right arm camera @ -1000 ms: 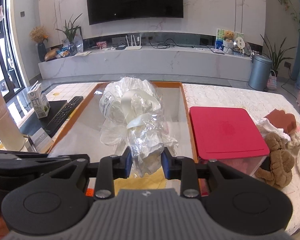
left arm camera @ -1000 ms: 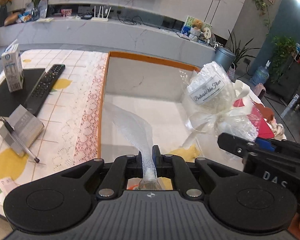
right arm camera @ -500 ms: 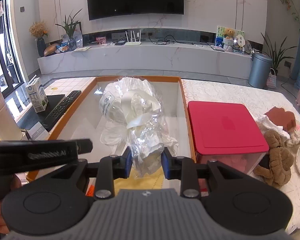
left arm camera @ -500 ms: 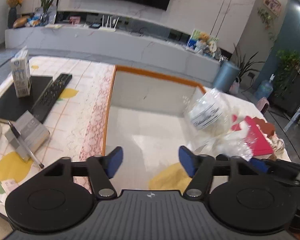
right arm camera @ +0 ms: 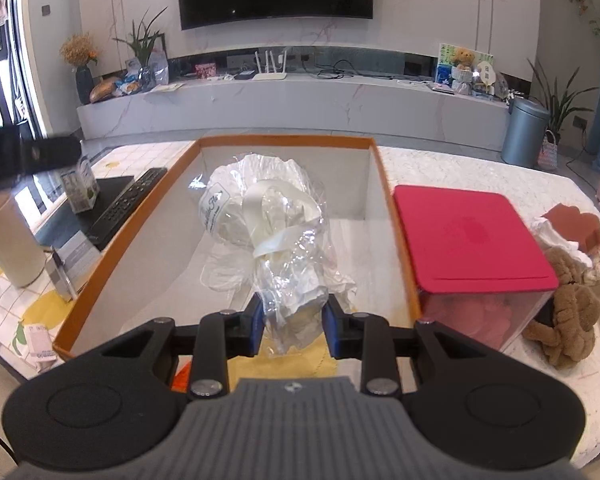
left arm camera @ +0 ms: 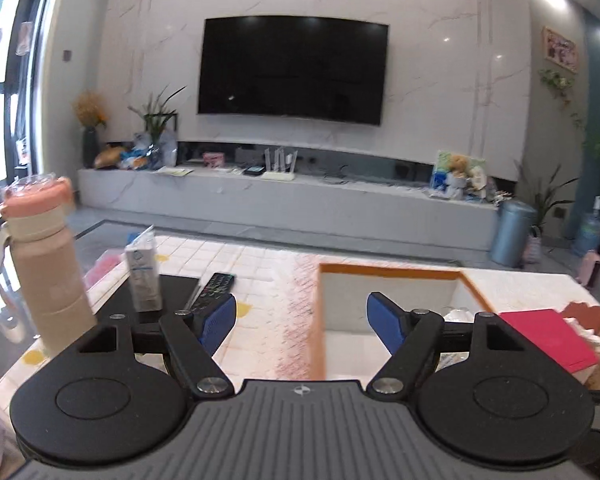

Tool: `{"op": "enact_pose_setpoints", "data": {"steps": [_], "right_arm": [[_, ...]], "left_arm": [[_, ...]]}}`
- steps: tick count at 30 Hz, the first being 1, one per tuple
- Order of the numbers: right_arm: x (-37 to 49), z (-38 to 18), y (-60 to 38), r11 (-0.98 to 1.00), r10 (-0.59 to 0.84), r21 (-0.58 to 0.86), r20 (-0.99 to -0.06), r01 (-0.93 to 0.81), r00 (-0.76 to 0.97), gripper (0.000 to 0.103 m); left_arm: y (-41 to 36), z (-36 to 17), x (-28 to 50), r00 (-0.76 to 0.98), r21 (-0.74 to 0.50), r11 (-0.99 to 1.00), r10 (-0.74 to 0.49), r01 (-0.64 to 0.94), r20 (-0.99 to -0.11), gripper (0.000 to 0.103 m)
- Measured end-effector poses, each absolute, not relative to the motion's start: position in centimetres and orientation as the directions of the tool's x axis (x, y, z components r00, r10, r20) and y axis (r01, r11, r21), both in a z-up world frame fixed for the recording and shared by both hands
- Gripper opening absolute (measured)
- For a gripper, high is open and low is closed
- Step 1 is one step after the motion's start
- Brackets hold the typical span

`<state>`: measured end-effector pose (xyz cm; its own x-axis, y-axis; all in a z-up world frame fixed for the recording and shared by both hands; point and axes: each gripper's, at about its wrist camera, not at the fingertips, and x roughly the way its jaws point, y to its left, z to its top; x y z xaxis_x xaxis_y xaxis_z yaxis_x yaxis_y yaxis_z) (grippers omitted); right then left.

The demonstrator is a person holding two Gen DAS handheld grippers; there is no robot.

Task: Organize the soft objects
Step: 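Open the left tool to drop the cloth while the right tool releases the bag into the box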

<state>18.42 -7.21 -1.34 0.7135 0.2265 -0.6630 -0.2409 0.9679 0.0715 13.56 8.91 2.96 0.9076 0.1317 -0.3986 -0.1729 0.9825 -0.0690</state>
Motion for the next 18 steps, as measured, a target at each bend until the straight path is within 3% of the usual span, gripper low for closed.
{"op": "enact_pose_setpoints", "data": {"steps": [5, 9, 11, 13, 15, 17, 18], "right_arm": [[18.3, -1.4, -6.5, 0.962, 0.239, 0.063, -0.661, -0.265, 0.711, 0.030], [18.1, -1.7, -6.3, 0.960, 0.242, 0.055, -0.660, -0.275, 0.711, 0.037], [17.9, -1.7, -6.6, 0.960, 0.244, 0.057, -0.652, -0.274, 0.718, 0.042], [17.8, -1.5, -6.6, 0.959, 0.247, 0.057, -0.645, -0.277, 0.723, 0.061], [17.6, -1.4, -6.5, 0.954, 0.257, 0.050, -0.642, -0.295, 0.722, 0.063], [17.5, -1.4, -6.2, 0.954, 0.252, 0.038, -0.643, -0.298, 0.723, 0.076], [17.5, -1.4, -6.2, 0.955, 0.246, 0.031, -0.637, -0.295, 0.730, 0.091]], "left_arm": [[9.9, 2.6, 14.0, 0.888, -0.112, 0.972, 0.136, -0.204, -0.439, 0.088], [10.1, 2.4, 13.9, 0.891, -0.102, 0.974, 0.141, -0.203, -0.431, 0.088], [10.5, 2.3, 13.8, 0.897, -0.124, 0.968, 0.150, -0.219, -0.416, 0.095], [10.8, 2.3, 13.7, 0.896, -0.136, 0.960, 0.171, -0.246, -0.410, 0.096], [11.1, 2.3, 13.8, 0.886, -0.136, 0.953, 0.190, -0.270, -0.423, 0.096], [11.4, 2.2, 13.8, 0.882, -0.137, 0.950, 0.199, -0.281, -0.426, 0.101], [11.6, 2.2, 13.7, 0.882, -0.138, 0.949, 0.200, -0.283, -0.427, 0.103]]}}
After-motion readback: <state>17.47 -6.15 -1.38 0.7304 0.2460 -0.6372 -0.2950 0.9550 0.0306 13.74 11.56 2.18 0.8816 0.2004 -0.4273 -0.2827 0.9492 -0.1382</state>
